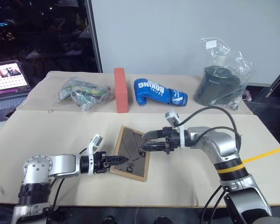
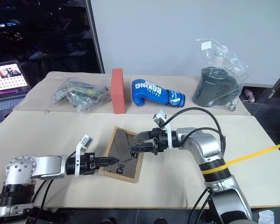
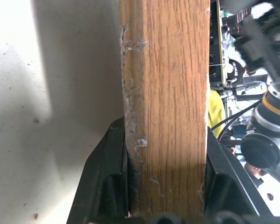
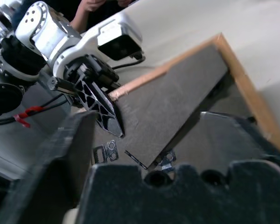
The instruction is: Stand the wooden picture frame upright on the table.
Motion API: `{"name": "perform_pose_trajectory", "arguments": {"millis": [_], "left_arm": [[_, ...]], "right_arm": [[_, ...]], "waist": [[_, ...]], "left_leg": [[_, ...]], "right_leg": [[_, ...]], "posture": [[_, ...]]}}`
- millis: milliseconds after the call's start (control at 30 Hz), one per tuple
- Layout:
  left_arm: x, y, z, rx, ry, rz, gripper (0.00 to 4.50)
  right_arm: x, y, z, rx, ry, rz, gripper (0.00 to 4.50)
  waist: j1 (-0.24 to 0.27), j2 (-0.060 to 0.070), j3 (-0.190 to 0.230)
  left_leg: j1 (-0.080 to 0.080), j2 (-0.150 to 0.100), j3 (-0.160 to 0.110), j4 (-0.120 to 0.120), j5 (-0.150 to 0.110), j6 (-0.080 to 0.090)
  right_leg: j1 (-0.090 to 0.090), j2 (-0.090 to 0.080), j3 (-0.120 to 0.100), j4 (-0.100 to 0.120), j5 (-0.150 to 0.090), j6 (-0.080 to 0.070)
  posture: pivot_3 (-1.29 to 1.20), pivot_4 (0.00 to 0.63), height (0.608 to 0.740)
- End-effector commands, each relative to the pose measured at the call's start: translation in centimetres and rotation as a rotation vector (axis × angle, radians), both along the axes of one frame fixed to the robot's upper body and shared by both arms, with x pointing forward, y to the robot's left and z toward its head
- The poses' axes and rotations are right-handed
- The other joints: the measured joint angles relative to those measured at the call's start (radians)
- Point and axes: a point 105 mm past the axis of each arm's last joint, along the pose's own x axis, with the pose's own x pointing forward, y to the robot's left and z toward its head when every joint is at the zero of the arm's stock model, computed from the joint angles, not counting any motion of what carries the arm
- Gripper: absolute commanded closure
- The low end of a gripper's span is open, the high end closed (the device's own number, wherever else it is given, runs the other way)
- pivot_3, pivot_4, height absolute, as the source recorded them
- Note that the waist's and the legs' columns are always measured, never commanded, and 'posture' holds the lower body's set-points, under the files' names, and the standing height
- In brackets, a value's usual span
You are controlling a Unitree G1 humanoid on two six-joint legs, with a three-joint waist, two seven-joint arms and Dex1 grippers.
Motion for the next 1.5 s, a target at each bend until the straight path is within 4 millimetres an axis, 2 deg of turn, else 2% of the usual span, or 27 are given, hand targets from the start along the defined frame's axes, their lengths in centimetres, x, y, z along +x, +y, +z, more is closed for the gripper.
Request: {"name": "perform_pose_trajectory", "arguments": {"millis": [33,167,333,467,600,700,800,867,967,1033,1100,1200,1300,1500], "left_arm": [[0.2,-0.6,1.0,0.007,-0.048,-0.033,3.34],[0.7,-0.8,1.8,-0.008,-0.075,-0.033,3.34],[0.9,-0.1,1.6,-0.015,-0.070,-0.004,3.34],[1.3,0.4,1.7,-0.043,-0.054,0.020,3.34],[1.5,0.6,1.8,-0.070,-0.029,0.024,3.34],[1.3,0.1,3.3,-0.133,-0.072,-0.012,3.34],[0.7,-0.2,4.3,-0.158,-0.107,-0.064,3.34],[0.5,-0.1,4.7,-0.176,-0.113,-0.076,3.34],[0.6,0.3,5.1,-0.224,-0.089,-0.072,3.34],[0.5,0.0,5.2,-0.247,-0.077,-0.091,3.34],[0.5,-0.3,5.3,-0.261,-0.067,-0.105,3.34],[0.4,-0.9,5.3,-0.274,-0.057,-0.116,3.34],[0.5,-1.7,5.5,-0.286,-0.068,-0.120,3.34],[0.5,-2.3,5.5,-0.283,-0.063,-0.116,3.34]], "right_arm": [[-0.4,0.9,-0.3,0.004,0.013,0.063,0.04],[-1.1,2.0,-1.0,-0.017,-0.005,0.120,0.04],[-3.2,2.8,-1.5,-0.022,-0.056,0.216,0.04],[-4.1,1.8,-1.1,-0.022,-0.164,0.229,0.04],[-3.3,0.2,-1.4,-0.085,-0.305,0.158,0.04],[-1.9,-1.6,-2.0,-0.153,-0.294,0.073,0.04],[-0.3,-6.0,-1.3,-0.234,-0.379,-0.056,0.04],[-0.1,-7.4,-0.8,-0.255,-0.419,-0.090,0.04],[1.1,-9.4,-0.2,-0.278,-0.620,-0.191,0.04],[2.5,-10.1,-0.3,-0.385,-0.888,-0.262,0.04],[2.8,-9.7,-0.3,-0.423,-1.102,-0.277,0.04],[3.1,-8.6,0.4,-0.389,-1.355,-0.394,0.04],[2.1,-6.4,0.7,-0.342,-1.608,-0.434,0.04],[0.5,-3.6,2.3,-0.266,-1.908,-0.440,0.04]], "waist": [[0.000,0.000,0.000],[0.001,0.000,0.000],[0.000,0.000,0.000],[0.003,0.000,0.000],[0.010,0.000,0.000],[0.011,0.000,0.000],[0.017,0.000,0.000],[0.025,0.000,0.001],[0.023,0.000,0.001],[0.015,0.000,0.001],[0.014,0.000,0.001],[0.013,0.000,0.001],[0.017,0.000,0.001],[0.022,0.000,0.001]], "left_leg": [[0.000,0.000,0.000,0.000,0.000,0.000],[-0.001,0.000,0.000,0.000,0.000,0.000],[-0.002,0.000,0.000,0.000,0.000,0.000],[-0.003,0.000,0.000,0.000,0.000,-0.001],[-0.005,0.000,0.000,0.000,0.000,-0.001],[-0.005,0.000,0.000,0.000,0.000,-0.001],[-0.005,0.000,0.000,0.000,0.000,-0.001],[-0.006,-0.001,0.000,0.001,0.000,-0.001],[-0.006,0.000,0.000,0.000,0.000,-0.001],[-0.006,0.000,0.000,0.000,0.001,-0.001],[-0.006,0.000,0.000,0.001,0.001,-0.001],[-0.006,0.000,0.000,0.001,0.001,-0.001],[-0.006,0.000,0.000,0.001,0.001,-0.001],[-0.006,-0.001,-0.001,0.001,0.003,-0.004]], "right_leg": [[-0.001,0.000,0.000,0.001,0.000,0.000],[-0.003,0.000,0.000,0.002,0.000,0.000],[-0.003,0.000,0.000,0.003,0.000,0.000],[-0.004,0.000,0.000,0.003,0.000,0.001],[-0.006,0.000,0.000,0.003,-0.001,0.001],[-0.006,0.000,0.000,0.002,-0.001,0.001],[-0.006,0.000,0.000,0.002,0.000,0.001],[-0.006,0.000,0.000,0.001,0.000,0.001],[-0.006,0.000,-0.001,0.001,0.000,0.001],[-0.006,0.000,-0.001,0.001,-0.001,0.001],[-0.007,0.000,-0.001,0.001,-0.001,0.001],[-0.007,0.000,-0.001,0.002,0.000,0.001],[-0.007,0.000,-0.001,0.003,0.002,-0.003],[-0.006,-0.001,-0.001,0.004,0.003,-0.005]], "posture": [[0.00,0.150,0.740],[0.00,0.150,0.740],[0.00,0.150,0.740],[0.00,0.150,0.740],[0.00,0.150,0.740],[0.00,0.150,0.740],[0.00,0.150,0.740],[0.00,0.150,0.740],[0.00,0.150,0.740],[0.00,0.150,0.740],[0.00,0.150,0.740],[0.00,0.150,0.740],[0.00,0.150,0.740],[0.00,0.150,0.740]]}}
